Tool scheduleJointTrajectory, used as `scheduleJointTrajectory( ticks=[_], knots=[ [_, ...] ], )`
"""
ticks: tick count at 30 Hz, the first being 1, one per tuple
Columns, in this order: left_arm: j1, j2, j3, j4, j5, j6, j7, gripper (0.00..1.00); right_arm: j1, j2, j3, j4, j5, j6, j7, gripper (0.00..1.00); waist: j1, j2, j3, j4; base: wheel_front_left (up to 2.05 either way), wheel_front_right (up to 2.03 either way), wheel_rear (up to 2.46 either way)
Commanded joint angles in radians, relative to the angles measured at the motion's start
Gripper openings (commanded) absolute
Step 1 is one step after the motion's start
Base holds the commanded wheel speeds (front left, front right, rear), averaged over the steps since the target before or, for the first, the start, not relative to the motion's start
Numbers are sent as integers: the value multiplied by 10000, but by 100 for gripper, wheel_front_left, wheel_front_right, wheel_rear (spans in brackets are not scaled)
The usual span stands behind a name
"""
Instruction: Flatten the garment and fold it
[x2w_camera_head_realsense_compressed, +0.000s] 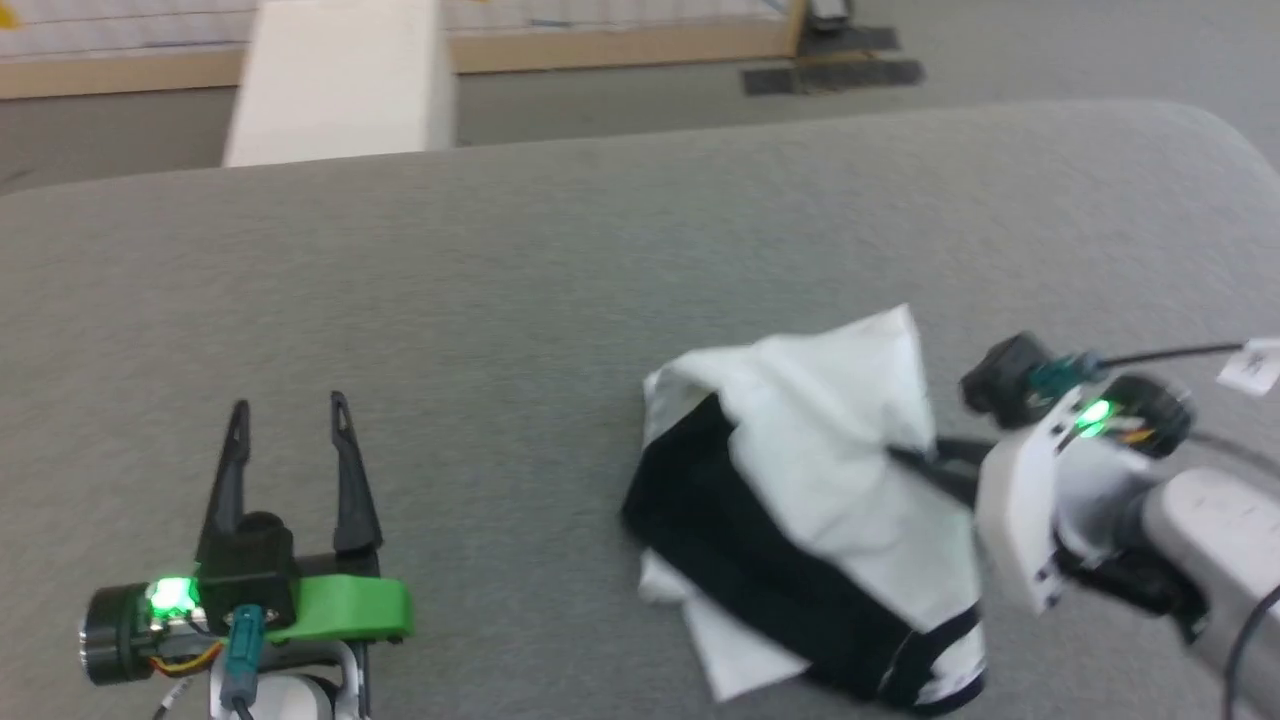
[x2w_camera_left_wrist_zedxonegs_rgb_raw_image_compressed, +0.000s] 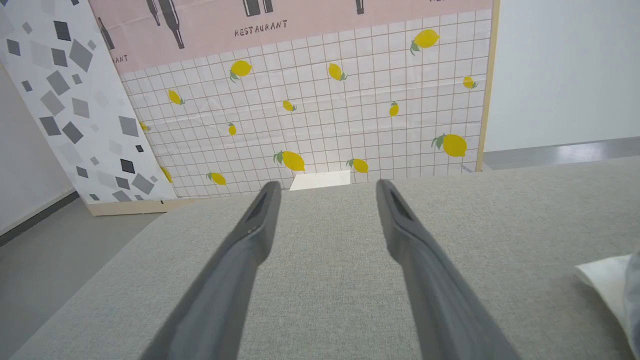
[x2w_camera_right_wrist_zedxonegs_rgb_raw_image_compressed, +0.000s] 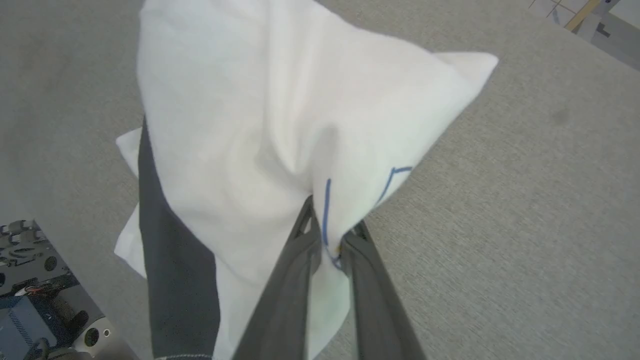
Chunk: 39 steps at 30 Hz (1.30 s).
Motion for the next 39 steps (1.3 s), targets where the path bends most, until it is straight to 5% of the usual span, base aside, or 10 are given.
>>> scheduleJointTrajectory(
  ticks=[1, 14, 25, 34, 35, 36, 39],
  knots=[
    [-197, 158, 64, -113, 105, 39, -38, 100, -324, -266, -74, 29, -133, -17, -62, 0, 0, 0, 973, -1234, 0, 0, 0],
    [-1403, 772, -248, -1140, 432, 48, -38, 100, -2238, -2569, -591, 2695, -1854, -17, -802, 0, 0, 0, 3078, -1783, 0, 0, 0],
    [-2113, 1068, -703, -1688, 527, 125, -38, 100, -3720, -2636, -1429, 5448, -2952, -17, -1274, 0, 0, 0, 4049, -1526, 0, 0, 0],
    [-2194, 1232, -870, -1863, 472, 379, -38, 100, -4294, -1999, -2154, 6865, -3627, -17, -1721, 0, 0, 0, 4260, -1449, 0, 0, 0],
    [-2196, 1232, -891, -1824, 450, 399, -38, 100, -4301, -1862, -2307, 7010, -3549, -17, -1752, 16, 0, 0, 4178, -1435, 0, 0, 0],
    [-2191, 1220, -911, -1786, 418, 435, -38, 100, -4296, -1716, -2474, 7170, -3483, -17, -1789, 100, 0, 0, 4050, -1418, 0, 0, 0],
    [-2085, 1143, -967, -1644, 317, 553, -38, 100, -4346, -1491, -3022, 7402, -3532, -17, -2311, 100, 0, 0, 3497, -1354, 0, 0, 0]
  ],
)
